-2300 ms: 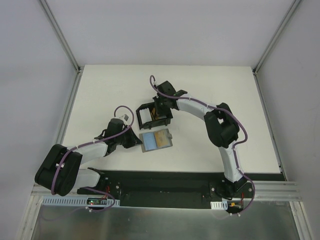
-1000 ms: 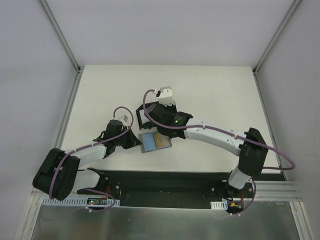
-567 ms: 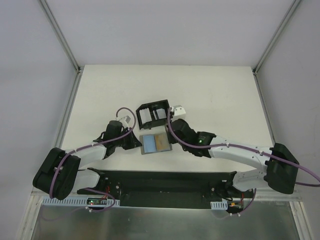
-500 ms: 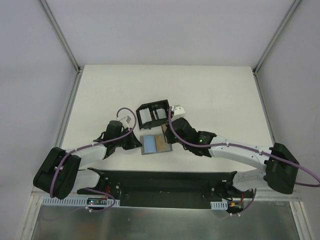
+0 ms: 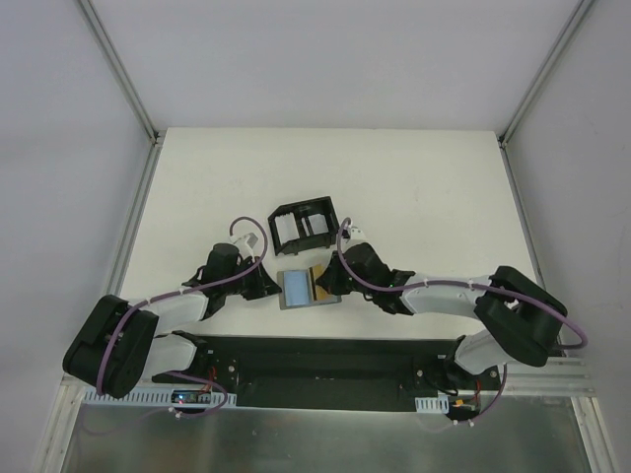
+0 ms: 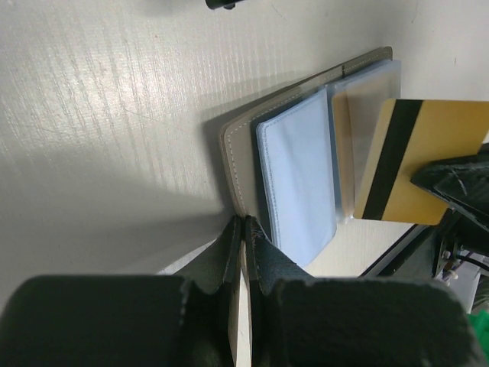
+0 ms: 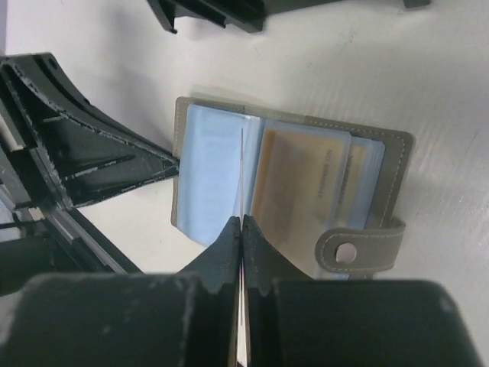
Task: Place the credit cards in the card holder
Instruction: Insert the credit card into the card holder.
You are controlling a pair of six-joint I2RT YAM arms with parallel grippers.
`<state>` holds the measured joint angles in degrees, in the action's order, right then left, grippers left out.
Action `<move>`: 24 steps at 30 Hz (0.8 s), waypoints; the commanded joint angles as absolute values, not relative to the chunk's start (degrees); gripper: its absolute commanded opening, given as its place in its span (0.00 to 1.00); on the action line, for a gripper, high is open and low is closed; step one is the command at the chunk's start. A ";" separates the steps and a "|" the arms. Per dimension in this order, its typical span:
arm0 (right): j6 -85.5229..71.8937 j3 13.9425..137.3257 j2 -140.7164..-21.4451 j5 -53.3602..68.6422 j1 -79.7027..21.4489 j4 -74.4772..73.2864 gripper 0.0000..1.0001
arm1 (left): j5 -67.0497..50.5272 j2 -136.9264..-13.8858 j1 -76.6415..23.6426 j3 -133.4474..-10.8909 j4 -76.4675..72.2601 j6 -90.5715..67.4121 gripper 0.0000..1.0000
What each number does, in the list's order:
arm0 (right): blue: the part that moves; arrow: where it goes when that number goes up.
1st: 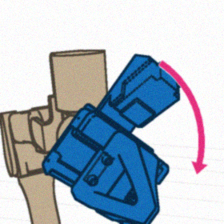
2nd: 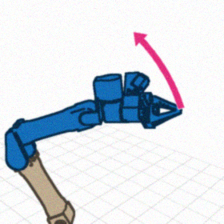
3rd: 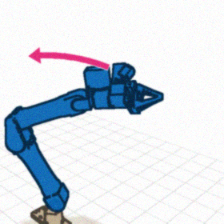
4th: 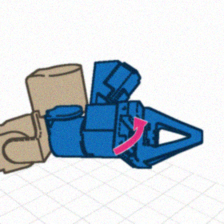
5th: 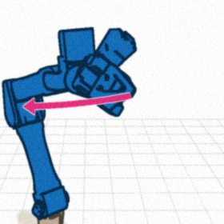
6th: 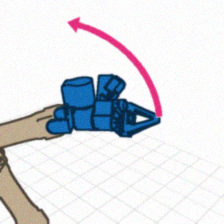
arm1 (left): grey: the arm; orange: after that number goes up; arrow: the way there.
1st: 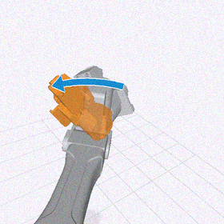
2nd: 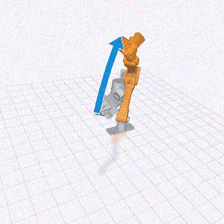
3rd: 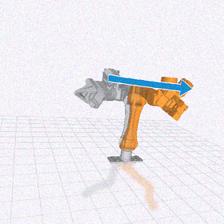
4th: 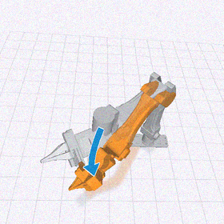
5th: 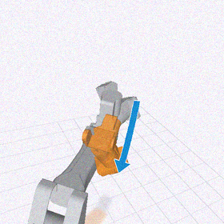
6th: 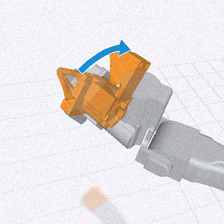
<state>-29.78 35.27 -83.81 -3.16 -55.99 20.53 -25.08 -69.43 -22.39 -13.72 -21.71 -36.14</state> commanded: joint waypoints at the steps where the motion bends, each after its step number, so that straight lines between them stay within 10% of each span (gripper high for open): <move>1: -36.03 32.88 -86.21 1.84 -53.62 33.74 0.00 | -25.93 -69.52 -22.06 -12.31 -21.27 -35.86 0.00; 24: -41.67 26.98 -91.16 6.95 -49.48 49.31 0.01 | -25.31 -70.66 -21.97 -11.34 -23.20 -37.00 0.00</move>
<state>-42.39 27.88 -95.20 6.74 -49.32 45.50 -25.69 -70.02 -22.39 -12.84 -24.25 -36.91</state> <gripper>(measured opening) 0.009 0.006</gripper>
